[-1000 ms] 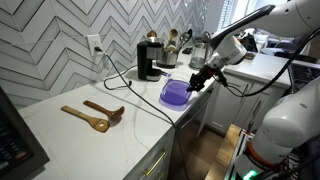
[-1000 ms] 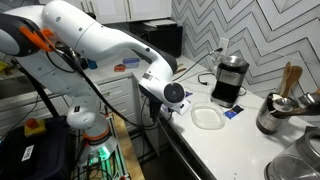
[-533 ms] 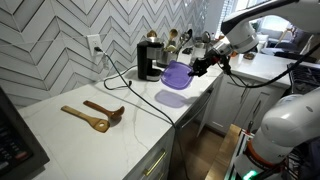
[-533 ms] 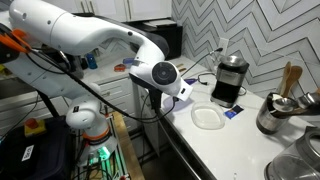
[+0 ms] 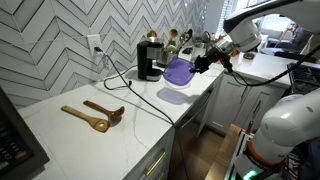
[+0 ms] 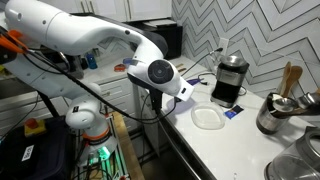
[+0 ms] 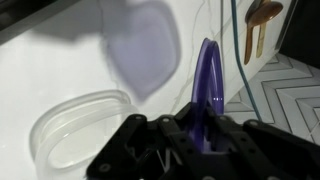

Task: Put the blue lid on the clear bowl on the right

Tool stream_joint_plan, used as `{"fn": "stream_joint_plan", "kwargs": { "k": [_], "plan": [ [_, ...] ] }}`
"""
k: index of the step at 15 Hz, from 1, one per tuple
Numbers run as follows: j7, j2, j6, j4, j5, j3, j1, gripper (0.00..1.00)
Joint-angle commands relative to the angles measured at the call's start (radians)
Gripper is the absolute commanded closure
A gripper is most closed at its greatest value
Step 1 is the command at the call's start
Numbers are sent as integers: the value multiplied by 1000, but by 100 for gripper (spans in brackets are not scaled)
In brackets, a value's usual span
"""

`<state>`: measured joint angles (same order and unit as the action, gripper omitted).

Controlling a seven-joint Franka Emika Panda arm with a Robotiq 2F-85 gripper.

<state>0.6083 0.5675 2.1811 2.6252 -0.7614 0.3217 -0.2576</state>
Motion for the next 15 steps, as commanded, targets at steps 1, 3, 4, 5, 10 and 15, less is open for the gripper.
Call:
{"fn": "stream_joint_plan", "kwargs": {
  "k": [1, 3, 4, 5, 10, 15],
  "plan": [
    [-37, -17, 117, -18, -22, 51, -18, 97],
    [-89, -30, 159, -29, -37, 85, -26, 97],
    [-117, -36, 168, -34, -49, 100, -25, 97],
    [-152, -41, 166, -40, -60, 114, -24, 97],
    [-267, -97, 138, -71, -130, 156, -34, 97],
    [-323, -178, 96, -96, -150, 166, -40, 97]
  ]
}}
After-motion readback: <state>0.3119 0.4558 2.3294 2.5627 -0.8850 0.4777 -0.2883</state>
